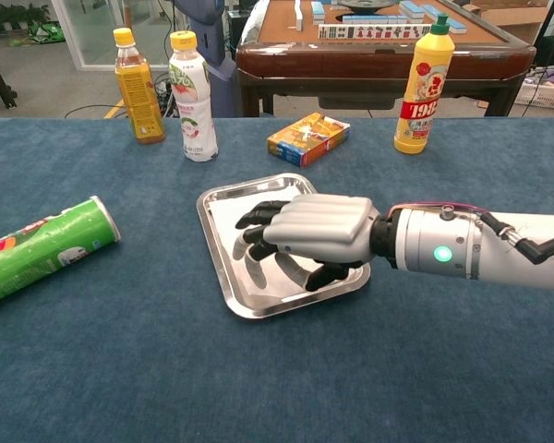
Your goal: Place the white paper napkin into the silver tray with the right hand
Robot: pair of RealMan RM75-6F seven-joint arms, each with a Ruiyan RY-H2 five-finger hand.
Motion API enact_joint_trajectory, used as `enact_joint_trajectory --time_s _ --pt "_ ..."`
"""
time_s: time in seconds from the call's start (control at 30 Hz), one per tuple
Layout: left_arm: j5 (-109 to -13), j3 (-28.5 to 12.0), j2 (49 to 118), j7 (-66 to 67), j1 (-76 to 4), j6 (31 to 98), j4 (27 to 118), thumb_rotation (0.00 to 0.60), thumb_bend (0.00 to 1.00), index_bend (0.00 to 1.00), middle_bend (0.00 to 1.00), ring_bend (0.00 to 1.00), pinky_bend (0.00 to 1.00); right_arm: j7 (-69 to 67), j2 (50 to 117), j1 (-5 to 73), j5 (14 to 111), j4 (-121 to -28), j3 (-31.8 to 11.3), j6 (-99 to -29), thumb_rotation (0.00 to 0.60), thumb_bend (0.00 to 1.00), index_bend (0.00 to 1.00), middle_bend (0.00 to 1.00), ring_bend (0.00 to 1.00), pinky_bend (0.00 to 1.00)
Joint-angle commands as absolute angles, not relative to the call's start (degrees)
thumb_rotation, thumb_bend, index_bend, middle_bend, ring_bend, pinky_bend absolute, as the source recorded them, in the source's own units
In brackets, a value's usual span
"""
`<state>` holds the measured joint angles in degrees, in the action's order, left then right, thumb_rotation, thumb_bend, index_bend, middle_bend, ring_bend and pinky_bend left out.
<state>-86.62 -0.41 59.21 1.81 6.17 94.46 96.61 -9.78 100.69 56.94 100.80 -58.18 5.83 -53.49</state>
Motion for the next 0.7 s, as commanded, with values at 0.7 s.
enact_joint_trajectory --time_s 0.7 --pt "-86.6 -0.5 59.5 1.8 6.0 94.1 96.2 0.600 0.27 0.21 0.12 0.11 0.00 -9.7 100.6 56.0 101.5 -56.1 7.6 -53.0 0.600 1.00 0.43 0.18 0.01 0.01"
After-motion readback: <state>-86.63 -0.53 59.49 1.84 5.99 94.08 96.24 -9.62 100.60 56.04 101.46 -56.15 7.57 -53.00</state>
